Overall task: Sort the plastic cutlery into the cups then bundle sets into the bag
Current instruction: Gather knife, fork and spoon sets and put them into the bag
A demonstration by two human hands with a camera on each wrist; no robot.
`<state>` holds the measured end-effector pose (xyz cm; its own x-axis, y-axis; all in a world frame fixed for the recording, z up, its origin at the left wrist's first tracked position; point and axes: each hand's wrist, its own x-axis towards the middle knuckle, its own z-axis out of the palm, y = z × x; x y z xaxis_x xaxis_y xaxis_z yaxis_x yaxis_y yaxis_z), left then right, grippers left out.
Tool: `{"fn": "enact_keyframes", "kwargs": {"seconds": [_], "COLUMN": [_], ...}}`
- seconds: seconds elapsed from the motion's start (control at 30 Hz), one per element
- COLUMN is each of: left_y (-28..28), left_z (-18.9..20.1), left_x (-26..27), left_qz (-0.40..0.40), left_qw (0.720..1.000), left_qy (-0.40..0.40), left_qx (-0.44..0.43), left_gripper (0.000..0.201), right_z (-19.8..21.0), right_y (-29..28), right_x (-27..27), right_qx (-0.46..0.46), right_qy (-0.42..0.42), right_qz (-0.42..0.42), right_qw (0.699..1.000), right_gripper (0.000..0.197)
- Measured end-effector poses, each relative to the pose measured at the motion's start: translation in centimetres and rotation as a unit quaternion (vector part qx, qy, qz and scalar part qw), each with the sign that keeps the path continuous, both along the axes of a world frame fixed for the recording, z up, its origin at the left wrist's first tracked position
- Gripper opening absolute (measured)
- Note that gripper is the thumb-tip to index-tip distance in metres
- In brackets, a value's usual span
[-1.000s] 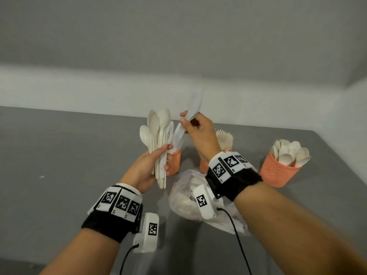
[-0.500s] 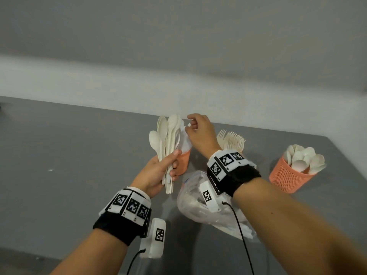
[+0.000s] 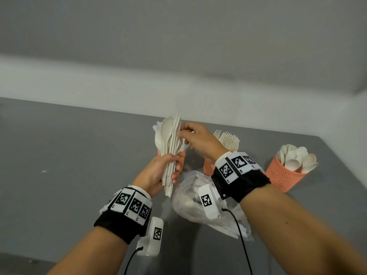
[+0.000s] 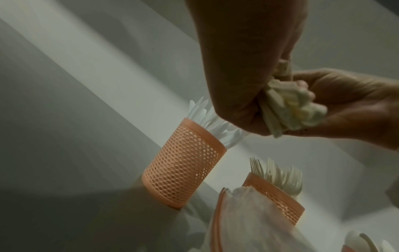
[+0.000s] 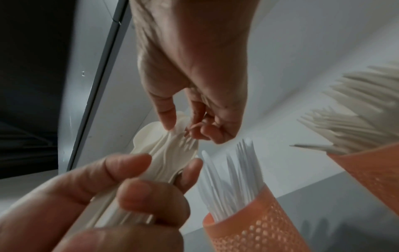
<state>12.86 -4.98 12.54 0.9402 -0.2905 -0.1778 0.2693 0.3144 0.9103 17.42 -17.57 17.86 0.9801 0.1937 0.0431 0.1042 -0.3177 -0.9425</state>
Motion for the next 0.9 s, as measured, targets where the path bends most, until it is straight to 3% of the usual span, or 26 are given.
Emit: {"fn": "enact_keyframes", "kwargs": {"seconds": [0.1,0.23,0.43,0.53,0.67,0.8,0.9], "left_y": [-0.1,-0.1,0.3,0.5,1.1,2.1,2.9], "left_z": [0.1,0.4,0.1,0.0,-0.3,-0.9,-1.3], "left_x": [-0.1,-0.2,-0.5,-0.7,-0.7,-0.5,-0.3], "left_qz": [0.015,0.033,0.047,0.033,0.047,0.082,0.125], "left_qw": [1.0,0.999,0.998,0.998,0.999,0.997,0.992], "left_qy": [-0.014,-0.024,-0.034,-0.044,-0.016,0.007,0.008], "left_qx": [0.0,-0.008,-0.002,0.012,0.002,0.005,0.029], "left_gripper": [0.015,0.012,0.015,0.016,0.013,0.015,0.015], "right_z": [-0.4,-0.4,-0.2,-0.2,0.2,0.8,0.7], "right_y": [0.1,0.6,0.6,0.6,0.2,-0.5,-1.2], "right_x": [0.2,-0.2,0.4,0.4,0.9,1.4,2.0], "right_qx": [0.028,0.048,0.087,0.084,0.072,0.117,0.152], "right_qy": [0.021,0.017,-0.017,-0.016,-0.043,-0.069,-0.146], "right_qz": [0.0,-0.002,-0.086,-0.072,-0.079,-0.135,-0.22], "right_qw": [0.999,0.999,0.992,0.994,0.993,0.982,0.952], "right_gripper": [0.022,0.017,0.006,0.023,0.015,0.01,0.007]}}
